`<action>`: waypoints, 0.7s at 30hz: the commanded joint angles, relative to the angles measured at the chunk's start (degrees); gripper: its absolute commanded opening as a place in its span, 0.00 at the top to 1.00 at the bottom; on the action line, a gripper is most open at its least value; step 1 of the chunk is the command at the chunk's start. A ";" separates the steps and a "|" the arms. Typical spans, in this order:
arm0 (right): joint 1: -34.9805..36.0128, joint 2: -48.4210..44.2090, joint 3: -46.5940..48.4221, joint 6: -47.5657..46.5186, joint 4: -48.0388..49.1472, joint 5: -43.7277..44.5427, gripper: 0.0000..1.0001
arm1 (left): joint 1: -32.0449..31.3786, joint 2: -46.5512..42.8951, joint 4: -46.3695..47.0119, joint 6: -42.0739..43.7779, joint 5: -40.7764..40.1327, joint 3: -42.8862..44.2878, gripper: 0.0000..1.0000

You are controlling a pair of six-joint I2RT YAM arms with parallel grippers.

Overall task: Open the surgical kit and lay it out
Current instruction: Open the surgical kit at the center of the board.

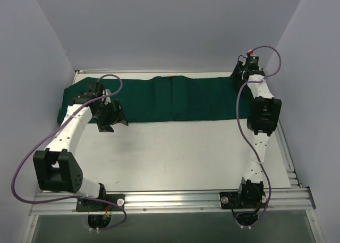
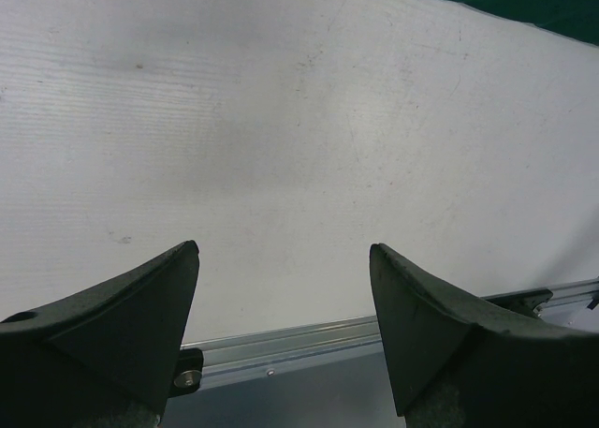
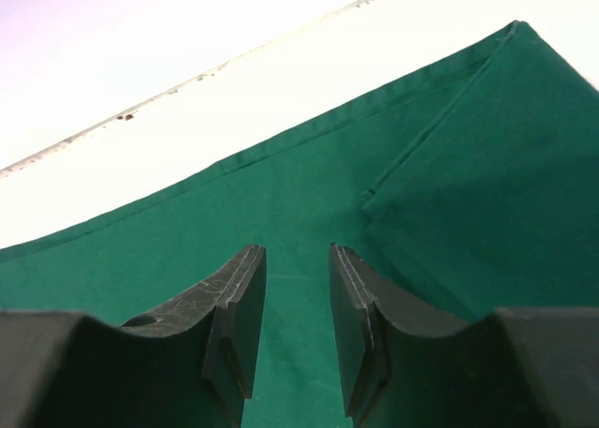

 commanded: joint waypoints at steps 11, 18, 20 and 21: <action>0.34 2.71 1.16 -4.87 -3.63 4.44 0.65 | 0.53 0.59 2.23 -0.81 0.72 1.69 0.18; 0.87 5.26 3.53 -6.89 -5.74 6.98 0.65 | 0.53 1.03 1.62 -0.63 0.90 2.66 0.18; 0.96 6.22 4.59 -7.25 -6.71 8.21 0.65 | 0.71 1.03 1.71 -0.54 0.98 2.66 0.18; 1.05 6.31 4.59 -7.16 -6.71 8.65 0.65 | 0.71 1.03 1.62 -0.54 0.99 2.66 0.18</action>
